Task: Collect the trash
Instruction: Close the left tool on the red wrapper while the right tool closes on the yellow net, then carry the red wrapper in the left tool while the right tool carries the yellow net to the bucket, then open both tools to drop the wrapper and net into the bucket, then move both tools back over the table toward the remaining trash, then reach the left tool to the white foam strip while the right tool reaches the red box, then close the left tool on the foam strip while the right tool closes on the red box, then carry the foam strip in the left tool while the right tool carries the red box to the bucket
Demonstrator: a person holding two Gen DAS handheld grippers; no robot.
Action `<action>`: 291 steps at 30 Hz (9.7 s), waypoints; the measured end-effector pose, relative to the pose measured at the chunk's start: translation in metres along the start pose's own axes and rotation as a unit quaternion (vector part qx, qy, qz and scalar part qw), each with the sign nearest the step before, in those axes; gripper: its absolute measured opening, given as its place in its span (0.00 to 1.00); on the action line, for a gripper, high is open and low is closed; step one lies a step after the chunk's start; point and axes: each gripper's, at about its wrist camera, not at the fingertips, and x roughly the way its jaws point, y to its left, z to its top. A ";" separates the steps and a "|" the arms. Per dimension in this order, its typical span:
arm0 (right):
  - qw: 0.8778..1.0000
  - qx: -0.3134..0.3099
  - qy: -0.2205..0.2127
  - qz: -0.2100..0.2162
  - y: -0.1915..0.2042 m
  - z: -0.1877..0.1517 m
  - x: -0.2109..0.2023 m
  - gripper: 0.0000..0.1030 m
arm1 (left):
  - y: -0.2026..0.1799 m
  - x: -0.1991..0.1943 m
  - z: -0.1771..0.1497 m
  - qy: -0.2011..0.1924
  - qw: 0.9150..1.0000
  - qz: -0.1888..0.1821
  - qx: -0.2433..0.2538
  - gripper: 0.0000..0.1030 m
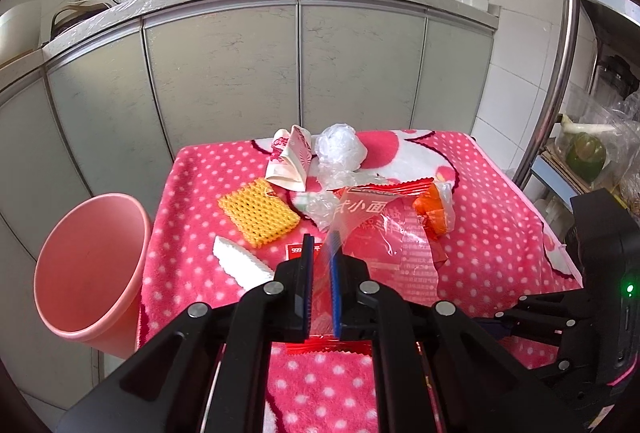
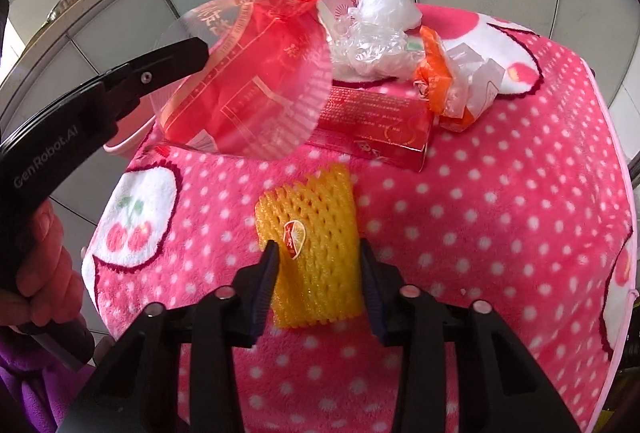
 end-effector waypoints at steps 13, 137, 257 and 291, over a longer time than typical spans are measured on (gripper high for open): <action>0.998 -0.030 -0.047 -0.013 0.009 0.004 -0.032 0.09 | 0.016 -0.012 0.003 -0.014 1.000 0.007 -0.016 0.06; 0.984 -0.092 -0.144 -0.043 0.084 0.081 -0.016 0.34 | 0.111 -0.035 0.008 -0.004 0.972 0.186 -0.145 0.27; 0.994 -0.096 0.030 -0.052 0.094 0.070 0.066 0.43 | 0.126 0.015 -0.042 0.096 0.976 0.073 -0.182 0.24; 0.987 -0.115 -0.078 0.080 0.185 0.163 0.075 0.40 | 0.224 -0.032 -0.027 -0.040 0.959 0.144 -0.240 0.10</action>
